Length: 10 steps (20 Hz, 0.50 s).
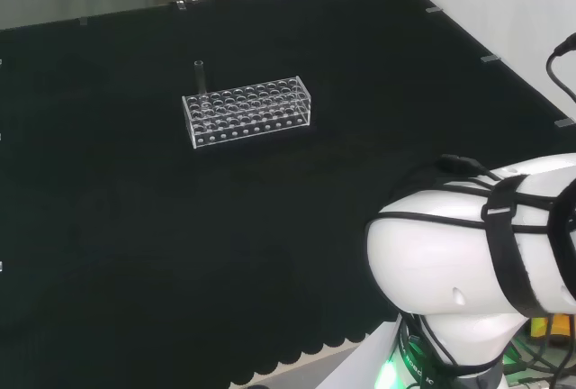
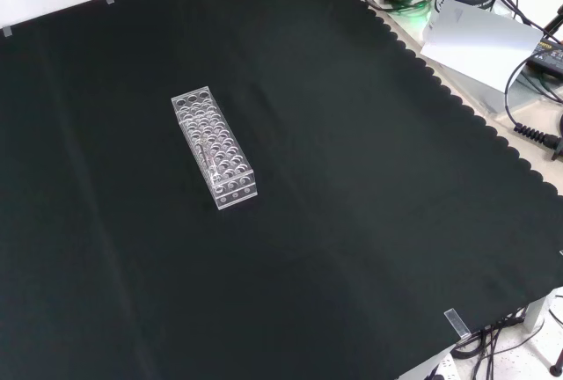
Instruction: Pick up the test tube.
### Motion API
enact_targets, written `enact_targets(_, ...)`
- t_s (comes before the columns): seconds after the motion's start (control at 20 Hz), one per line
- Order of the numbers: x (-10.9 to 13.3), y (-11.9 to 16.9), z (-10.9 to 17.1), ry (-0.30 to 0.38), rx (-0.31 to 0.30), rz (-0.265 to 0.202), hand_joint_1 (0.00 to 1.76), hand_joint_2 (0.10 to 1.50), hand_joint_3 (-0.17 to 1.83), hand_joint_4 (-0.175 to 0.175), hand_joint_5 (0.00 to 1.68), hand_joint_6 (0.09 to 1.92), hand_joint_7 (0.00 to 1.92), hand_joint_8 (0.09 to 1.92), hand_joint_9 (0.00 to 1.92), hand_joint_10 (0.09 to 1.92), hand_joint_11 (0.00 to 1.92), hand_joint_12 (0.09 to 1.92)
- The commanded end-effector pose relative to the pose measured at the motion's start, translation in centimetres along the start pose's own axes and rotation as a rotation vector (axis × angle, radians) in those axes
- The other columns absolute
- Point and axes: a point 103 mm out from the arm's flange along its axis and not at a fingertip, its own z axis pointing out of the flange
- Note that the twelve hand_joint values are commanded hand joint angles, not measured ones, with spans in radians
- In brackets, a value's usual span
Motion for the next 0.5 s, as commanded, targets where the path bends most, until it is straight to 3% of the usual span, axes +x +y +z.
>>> enact_targets(0.05, -0.20, 0.01, 0.11, -0.009, -0.005, 0.001, 0.33, 0.74, 0.49, -0.028, 0.02, 0.09, 0.00, 0.38, 0.00, 0.57, 0.00, 1.34)
enact_targets(0.2, -0.57, 0.01, 0.14, -0.013, -0.001, 0.001, 0.32, 0.82, 0.33, -0.028, 0.04, 0.09, 0.00, 0.35, 0.00, 0.55, 0.00, 1.36)
enact_targets(0.5, 0.22, 0.90, -0.07, -0.020, -0.005, -0.027, 0.32, 0.85, 0.29, -0.027, 0.05, 0.09, 0.00, 0.37, 0.00, 0.57, 0.00, 1.38)
